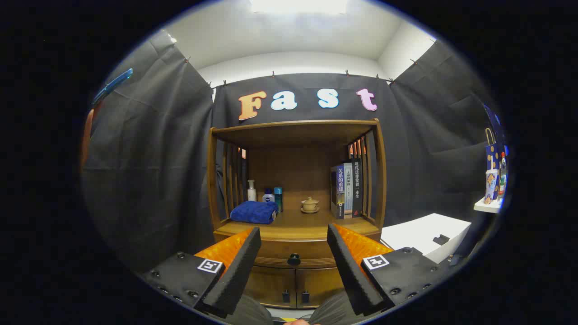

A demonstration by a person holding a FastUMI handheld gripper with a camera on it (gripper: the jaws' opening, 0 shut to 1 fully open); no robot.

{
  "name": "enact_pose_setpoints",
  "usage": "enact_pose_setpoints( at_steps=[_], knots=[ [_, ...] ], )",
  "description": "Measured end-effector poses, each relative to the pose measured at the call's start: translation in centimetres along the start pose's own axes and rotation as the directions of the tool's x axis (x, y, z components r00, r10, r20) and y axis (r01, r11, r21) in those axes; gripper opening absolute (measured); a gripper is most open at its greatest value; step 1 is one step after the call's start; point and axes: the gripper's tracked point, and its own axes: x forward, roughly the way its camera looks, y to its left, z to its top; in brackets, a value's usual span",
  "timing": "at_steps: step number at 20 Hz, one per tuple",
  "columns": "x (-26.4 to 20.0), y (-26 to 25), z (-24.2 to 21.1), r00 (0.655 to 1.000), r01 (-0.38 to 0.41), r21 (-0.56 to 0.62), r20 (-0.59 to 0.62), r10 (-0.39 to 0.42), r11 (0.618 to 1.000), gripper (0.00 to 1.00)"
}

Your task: Pull open the drawer, take out the items inside it, and place them on the countertop above the cabinet.

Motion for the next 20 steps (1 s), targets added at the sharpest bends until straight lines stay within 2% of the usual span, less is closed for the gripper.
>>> enact_pose_setpoints(
  at_steps=[20],
  knots=[
    [-0.07, 0.99, -0.75, 1.0, -0.018, 0.01, -0.011, 0.019, 1.0, 0.97]
  ],
)
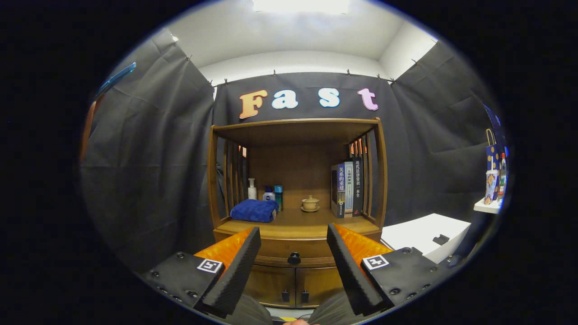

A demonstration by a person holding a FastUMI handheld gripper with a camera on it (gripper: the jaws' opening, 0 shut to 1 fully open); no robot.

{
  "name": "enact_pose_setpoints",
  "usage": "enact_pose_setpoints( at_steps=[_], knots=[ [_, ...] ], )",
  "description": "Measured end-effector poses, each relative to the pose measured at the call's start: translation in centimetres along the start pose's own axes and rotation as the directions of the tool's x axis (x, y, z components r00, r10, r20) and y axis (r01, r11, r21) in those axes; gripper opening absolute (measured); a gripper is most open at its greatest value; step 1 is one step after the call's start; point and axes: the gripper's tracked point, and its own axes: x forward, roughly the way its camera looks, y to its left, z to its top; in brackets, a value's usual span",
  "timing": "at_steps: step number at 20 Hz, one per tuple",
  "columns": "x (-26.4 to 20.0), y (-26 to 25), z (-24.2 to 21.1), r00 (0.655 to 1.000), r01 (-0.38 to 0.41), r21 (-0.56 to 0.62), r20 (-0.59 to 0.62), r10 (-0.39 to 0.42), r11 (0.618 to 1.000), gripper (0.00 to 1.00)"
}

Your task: Pull open the drawer, take out the items inside it, and place them on the countertop above the cabinet.

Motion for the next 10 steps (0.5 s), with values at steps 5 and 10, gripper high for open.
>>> enact_pose_setpoints(
  at_steps=[5, 10],
  knots=[
    [0.0, -0.1, 0.1, 1.0, 0.006, -0.002, 0.005, -0.006, 1.0, 0.97],
    [1.9, -0.3, 1.3, 0.998, 0.015, -0.004, 0.055, -0.015, 1.0, 0.97]
  ],
)
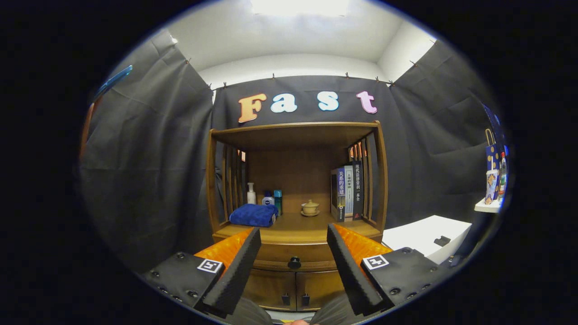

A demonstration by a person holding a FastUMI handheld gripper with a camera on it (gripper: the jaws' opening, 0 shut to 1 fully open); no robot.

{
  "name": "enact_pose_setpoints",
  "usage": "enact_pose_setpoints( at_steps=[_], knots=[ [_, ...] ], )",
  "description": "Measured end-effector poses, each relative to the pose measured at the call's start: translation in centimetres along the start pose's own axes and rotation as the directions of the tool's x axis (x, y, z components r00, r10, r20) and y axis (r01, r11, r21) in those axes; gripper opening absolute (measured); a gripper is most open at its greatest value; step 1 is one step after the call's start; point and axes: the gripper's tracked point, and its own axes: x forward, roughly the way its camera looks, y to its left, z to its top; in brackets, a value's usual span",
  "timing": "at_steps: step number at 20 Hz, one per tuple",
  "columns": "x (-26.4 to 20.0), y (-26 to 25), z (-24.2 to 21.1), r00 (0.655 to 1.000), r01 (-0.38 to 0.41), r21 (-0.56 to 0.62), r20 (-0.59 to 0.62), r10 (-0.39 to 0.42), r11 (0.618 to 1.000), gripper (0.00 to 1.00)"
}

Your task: Pull open the drawer, take out the items inside it, and place them on the countertop above the cabinet.

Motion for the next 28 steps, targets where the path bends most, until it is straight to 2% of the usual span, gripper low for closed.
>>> enact_pose_setpoints(
  at_steps=[5, 9, 15, 18, 21, 24, 25, 28],
  knots=[
    [5.3, 0.0, 0.1, 0.999, 0.006, -0.001, 0.033, -0.006, 1.0, 0.97],
    [8.2, 1.0, -3.5, 1.0, -0.013, -0.016, -0.017, 0.013, 1.0, 0.97],
    [10.5, 1.7, -10.6, 0.994, -0.021, -0.047, -0.108, 0.016, 0.999, 0.97],
    [12.0, 1.6, -16.6, 0.981, -0.03, -0.046, -0.193, 0.021, 0.999, 0.97],
    [14.9, 0.0, -21.9, 0.967, -0.002, -0.042, -0.253, -0.009, 0.999, 0.99],
    [16.8, -0.4, -26.5, 0.937, 0.02, 0.025, -0.348, -0.011, 0.999, 0.91],
    [17.8, -0.6, -27.2, 0.937, 0.029, 0.039, -0.349, -0.014, 0.999, 0.88],
    [18.5, -1.2, -28.8, 0.926, 0.037, 0.024, -0.376, -0.025, 0.999, 0.83]
  ],
)
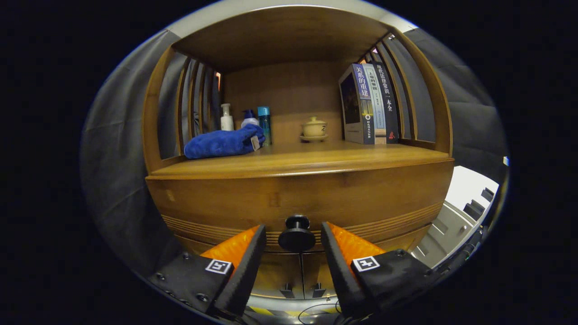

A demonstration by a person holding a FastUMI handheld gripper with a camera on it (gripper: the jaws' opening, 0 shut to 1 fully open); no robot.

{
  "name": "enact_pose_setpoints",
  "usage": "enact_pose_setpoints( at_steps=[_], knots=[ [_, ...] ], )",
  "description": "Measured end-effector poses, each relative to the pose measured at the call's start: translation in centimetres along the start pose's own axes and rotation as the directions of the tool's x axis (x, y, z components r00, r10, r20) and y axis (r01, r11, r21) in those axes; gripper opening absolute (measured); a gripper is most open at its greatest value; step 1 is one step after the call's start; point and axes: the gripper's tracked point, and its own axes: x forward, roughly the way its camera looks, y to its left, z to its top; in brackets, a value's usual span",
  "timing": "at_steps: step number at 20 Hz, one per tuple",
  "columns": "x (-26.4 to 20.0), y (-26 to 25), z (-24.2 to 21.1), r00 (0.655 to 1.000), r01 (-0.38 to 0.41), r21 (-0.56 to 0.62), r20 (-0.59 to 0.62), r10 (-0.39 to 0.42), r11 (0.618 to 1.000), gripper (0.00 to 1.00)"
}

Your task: Pull open the drawer, take out the items inside it, and place them on the countertop above the cabinet.

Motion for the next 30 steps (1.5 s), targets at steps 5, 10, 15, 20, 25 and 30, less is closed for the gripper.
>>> enact_pose_setpoints(
  at_steps=[5, 10, 15, 20, 25, 30],
  knots=[
    [1.0, 0.1, 0.8, 0.999, -0.003, -0.007, 0.044, 0.003, 1.0, 0.73],
    [0.8, -0.1, 0.4, 1.0, -0.012, 0.002, 0.022, 0.012, 1.0, 0.47],
    [0.9, -0.1, 0.4, 1.0, -0.007, -0.008, 0.026, 0.007, 1.0, 0.4],
    [-0.4, -0.2, 0.2, 0.999, -0.005, -0.035, 0.033, 0.007, 0.999, 0.41],
    [-3.2, 0.0, -0.3, 1.0, -0.019, -0.018, 0.023, 0.02, 1.0, 0.41],
    [-5.7, 0.2, -0.9, 1.0, -0.024, -0.045, 0.014, 0.025, 0.999, 0.4]
  ],
)
